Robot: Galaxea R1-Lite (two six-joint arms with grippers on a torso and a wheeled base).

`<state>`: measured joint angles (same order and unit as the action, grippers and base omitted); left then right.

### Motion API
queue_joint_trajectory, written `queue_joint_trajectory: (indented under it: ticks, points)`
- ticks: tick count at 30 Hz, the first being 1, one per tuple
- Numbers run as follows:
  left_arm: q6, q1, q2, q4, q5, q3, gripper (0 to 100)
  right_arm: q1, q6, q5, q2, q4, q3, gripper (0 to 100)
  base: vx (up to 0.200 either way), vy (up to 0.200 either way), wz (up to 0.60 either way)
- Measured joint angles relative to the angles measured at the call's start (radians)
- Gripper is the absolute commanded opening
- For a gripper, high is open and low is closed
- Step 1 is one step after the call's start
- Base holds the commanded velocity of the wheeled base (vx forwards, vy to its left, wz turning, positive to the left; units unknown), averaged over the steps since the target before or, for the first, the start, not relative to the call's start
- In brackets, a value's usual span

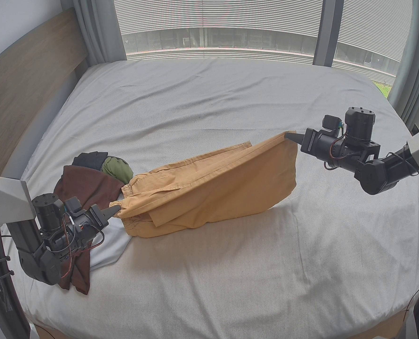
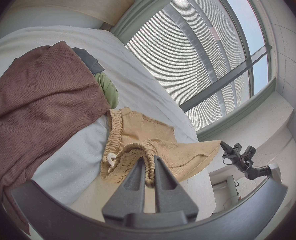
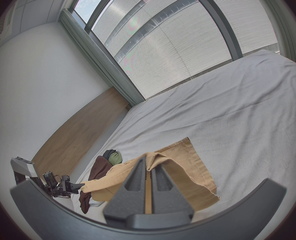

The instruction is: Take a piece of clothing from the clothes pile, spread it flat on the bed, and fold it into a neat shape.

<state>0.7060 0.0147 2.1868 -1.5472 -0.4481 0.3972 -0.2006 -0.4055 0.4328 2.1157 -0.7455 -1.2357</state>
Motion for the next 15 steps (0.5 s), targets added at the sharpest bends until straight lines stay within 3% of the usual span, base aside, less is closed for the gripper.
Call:
queue_joint_trajectory:
  ticks: [15]
  points:
    - [0.086,0.014,0.013,0.002,0.043,0.107,0,0.003,-0.002,-0.001,0.155,0.050,-0.238,0,0.000,0.000,0.00]
